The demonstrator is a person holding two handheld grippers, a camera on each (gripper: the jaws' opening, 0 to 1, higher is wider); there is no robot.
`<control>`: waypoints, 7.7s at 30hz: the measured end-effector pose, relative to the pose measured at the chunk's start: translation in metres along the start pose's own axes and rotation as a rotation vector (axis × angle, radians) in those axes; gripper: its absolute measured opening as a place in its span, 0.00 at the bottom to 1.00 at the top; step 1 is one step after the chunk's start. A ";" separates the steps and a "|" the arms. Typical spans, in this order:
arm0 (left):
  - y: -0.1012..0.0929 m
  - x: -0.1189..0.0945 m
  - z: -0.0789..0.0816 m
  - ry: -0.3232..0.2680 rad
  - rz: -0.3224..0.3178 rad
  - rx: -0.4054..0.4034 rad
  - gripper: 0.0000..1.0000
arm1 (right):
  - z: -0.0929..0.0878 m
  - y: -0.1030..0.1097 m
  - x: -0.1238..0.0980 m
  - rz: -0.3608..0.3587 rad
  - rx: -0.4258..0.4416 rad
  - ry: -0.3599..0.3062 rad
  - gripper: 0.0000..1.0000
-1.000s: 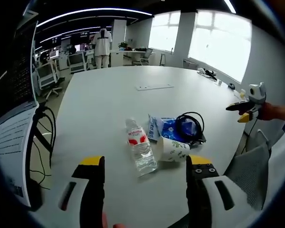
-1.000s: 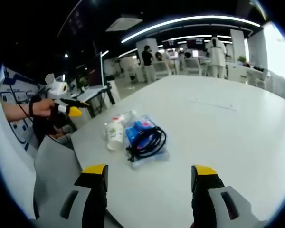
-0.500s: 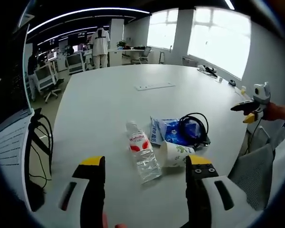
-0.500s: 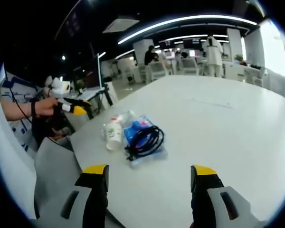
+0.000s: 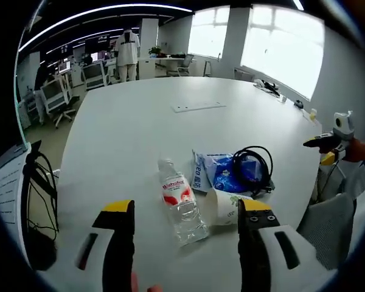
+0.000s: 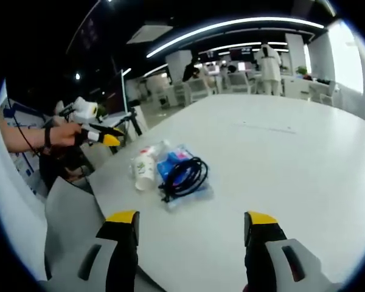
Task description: Arrange the tabletop items into an orderly group along one side of the table until the central work area is clear of visible clutter.
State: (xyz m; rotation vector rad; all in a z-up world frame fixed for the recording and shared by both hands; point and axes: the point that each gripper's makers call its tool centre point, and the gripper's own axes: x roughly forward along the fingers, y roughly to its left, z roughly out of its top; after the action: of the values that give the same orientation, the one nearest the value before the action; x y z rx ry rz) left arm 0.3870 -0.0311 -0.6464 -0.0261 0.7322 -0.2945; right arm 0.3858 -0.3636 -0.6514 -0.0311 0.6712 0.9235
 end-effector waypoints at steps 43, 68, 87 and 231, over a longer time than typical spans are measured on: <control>0.023 0.076 -0.029 0.223 0.040 -0.271 0.60 | -0.011 -0.002 0.007 0.009 0.026 0.025 0.70; 0.013 0.090 -0.057 0.306 0.044 -0.356 0.40 | -0.018 -0.006 0.003 -0.009 0.037 0.039 0.70; 0.043 0.064 -0.079 0.339 0.084 -0.389 0.39 | -0.006 0.003 0.015 0.022 0.028 0.026 0.70; 0.024 -0.033 -0.062 0.117 0.230 -0.220 0.38 | 0.005 0.000 0.010 0.019 0.021 0.013 0.66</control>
State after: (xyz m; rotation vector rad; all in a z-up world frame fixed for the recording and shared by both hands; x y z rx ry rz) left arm 0.3286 0.0056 -0.6736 -0.1328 0.8734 0.0054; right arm 0.3927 -0.3550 -0.6525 -0.0115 0.6942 0.9354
